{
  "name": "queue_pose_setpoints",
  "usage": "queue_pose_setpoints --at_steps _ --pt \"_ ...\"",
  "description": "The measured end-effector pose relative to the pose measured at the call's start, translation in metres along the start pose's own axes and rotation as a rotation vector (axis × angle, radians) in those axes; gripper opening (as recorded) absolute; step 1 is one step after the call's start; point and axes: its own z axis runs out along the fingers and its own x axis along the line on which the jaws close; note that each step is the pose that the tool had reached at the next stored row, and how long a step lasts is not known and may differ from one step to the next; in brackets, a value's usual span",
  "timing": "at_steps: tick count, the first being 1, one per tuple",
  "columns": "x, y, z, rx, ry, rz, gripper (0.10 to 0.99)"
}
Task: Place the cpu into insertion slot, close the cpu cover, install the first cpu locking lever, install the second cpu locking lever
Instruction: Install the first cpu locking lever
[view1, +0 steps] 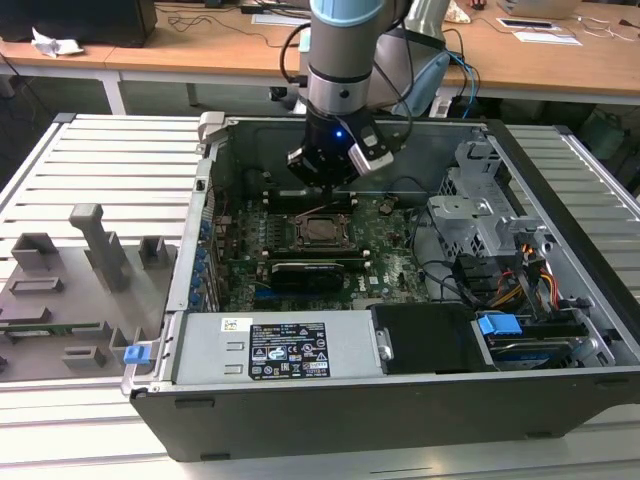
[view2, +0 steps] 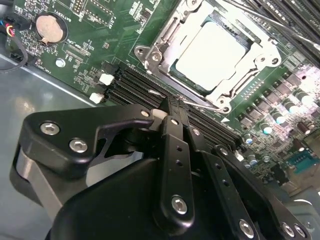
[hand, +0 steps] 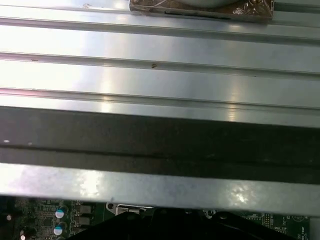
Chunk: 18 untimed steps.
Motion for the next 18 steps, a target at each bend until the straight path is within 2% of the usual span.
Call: queue_pose_setpoints --at_steps 13,18 --pt "-0.0073 -0.0002 0.0132 0.0 -0.0001 0.0 0.106" --pt "-0.0084 -0.0006 0.0171 0.006 0.0004 0.0 0.106"
